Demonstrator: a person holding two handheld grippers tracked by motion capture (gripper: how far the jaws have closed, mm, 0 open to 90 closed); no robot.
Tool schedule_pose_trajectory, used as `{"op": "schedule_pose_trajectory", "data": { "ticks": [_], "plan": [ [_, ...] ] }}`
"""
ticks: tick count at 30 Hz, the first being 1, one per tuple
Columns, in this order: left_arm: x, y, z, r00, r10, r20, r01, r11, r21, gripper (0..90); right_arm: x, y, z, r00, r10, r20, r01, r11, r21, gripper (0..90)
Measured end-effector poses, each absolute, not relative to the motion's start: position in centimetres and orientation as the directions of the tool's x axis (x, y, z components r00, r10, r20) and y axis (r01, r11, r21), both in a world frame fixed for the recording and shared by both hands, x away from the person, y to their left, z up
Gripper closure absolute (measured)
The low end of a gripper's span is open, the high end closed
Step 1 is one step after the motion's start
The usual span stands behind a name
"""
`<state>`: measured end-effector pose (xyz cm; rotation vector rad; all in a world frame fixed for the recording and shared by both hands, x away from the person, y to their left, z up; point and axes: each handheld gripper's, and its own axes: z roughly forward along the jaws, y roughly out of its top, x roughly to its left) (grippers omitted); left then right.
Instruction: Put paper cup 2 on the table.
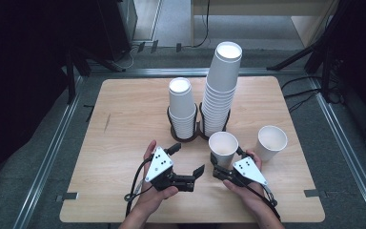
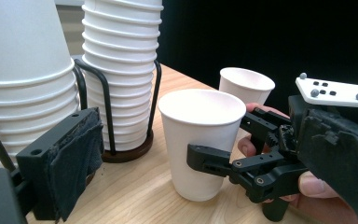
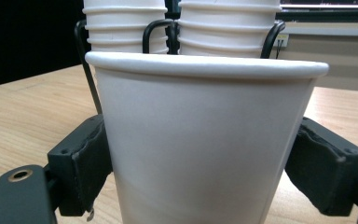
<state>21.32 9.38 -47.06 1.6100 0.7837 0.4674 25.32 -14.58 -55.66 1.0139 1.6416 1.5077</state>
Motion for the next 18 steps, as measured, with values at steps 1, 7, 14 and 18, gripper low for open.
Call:
{"op": "schedule_pose_trajectory", "data": {
  "ticks": [1,7,14,18],
  "plan": [
    [21.33,9.37,-47.06,0.689,0.713,-0.128,0.228,-0.046,0.972,1.1,25.32,-14.6,-55.63,-0.467,0.884,0.022,0.107,0.031,0.994,14.2],
    [21.36,9.37,-47.09,0.688,0.714,-0.126,0.228,-0.049,0.972,1.0,25.3,-14.57,-55.44,-0.47,0.882,0.022,0.156,0.059,0.986,13.9],
    [21.36,9.31,-47.13,0.686,0.717,-0.122,0.229,-0.054,0.972,1.1,25.2,-14.39,-55.42,-0.476,0.879,0.018,0.173,0.073,0.982,13.8],
    [21.39,9.36,-47.14,0.685,0.718,-0.122,0.23,-0.054,0.972,1.1,25.19,-14.4,-55.45,-0.475,0.88,0.024,0.185,0.073,0.98,13.8]
  ]
}}
